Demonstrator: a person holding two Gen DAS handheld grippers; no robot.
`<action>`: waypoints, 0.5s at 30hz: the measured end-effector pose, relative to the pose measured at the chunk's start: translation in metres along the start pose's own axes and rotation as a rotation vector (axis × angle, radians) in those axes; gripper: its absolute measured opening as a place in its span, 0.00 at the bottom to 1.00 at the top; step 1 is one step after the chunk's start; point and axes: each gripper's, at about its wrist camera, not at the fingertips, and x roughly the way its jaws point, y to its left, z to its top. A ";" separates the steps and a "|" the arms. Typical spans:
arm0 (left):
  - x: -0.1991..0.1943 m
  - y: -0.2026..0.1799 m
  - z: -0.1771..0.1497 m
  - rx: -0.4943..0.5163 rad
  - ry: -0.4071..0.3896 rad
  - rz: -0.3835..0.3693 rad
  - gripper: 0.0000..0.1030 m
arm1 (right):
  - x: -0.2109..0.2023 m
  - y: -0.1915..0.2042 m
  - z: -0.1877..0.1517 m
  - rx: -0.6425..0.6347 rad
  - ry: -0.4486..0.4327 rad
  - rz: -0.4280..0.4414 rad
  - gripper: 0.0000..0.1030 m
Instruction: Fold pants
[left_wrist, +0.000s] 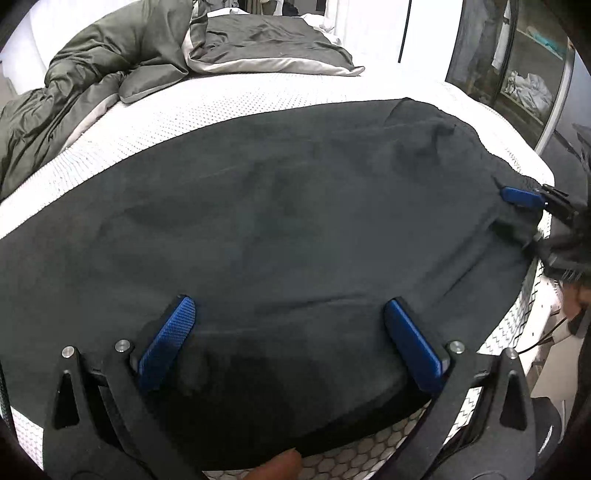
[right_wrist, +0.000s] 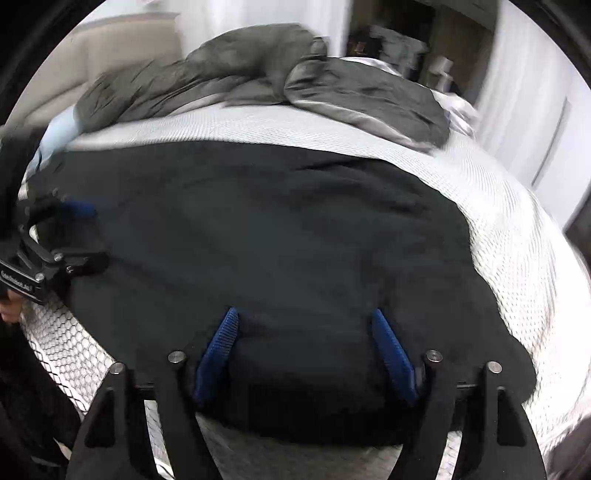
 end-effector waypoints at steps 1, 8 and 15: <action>-0.001 0.002 -0.001 0.002 -0.001 0.000 1.00 | -0.003 -0.009 -0.002 0.025 -0.005 0.015 0.56; -0.013 0.004 -0.002 -0.009 -0.045 0.025 1.00 | -0.016 0.000 0.010 0.038 -0.037 -0.079 0.74; 0.003 0.011 0.007 0.004 0.001 0.022 1.00 | 0.028 0.042 0.067 -0.023 -0.019 -0.103 0.81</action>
